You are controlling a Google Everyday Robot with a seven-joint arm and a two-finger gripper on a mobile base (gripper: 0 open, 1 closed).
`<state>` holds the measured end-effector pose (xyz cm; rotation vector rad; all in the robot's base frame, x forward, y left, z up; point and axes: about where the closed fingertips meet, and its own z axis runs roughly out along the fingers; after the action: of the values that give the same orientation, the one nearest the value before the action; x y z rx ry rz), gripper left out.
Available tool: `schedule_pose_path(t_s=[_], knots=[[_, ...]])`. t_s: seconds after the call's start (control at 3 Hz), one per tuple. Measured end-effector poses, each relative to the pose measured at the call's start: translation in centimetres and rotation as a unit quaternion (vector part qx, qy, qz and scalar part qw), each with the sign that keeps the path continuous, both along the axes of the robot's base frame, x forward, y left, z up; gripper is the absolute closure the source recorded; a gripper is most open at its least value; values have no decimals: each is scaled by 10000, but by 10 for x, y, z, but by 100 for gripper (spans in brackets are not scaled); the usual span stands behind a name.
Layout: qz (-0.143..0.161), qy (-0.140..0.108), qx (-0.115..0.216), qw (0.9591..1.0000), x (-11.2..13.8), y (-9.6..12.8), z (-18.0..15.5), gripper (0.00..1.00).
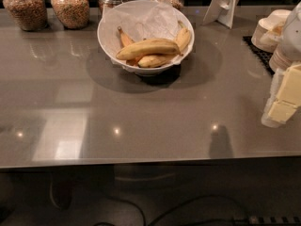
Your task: Pick banana from white bowl
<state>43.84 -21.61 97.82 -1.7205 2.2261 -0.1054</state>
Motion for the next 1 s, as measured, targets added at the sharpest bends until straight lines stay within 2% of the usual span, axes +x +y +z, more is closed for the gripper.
schedule_pose_path(t_s=[0.33,0.67,1.0], knots=[[0,0,0,10000,0,0,0,0],[109,-130,378,9991,10,12,0,0],[281,-428,1079,9928,36,36,5,0]])
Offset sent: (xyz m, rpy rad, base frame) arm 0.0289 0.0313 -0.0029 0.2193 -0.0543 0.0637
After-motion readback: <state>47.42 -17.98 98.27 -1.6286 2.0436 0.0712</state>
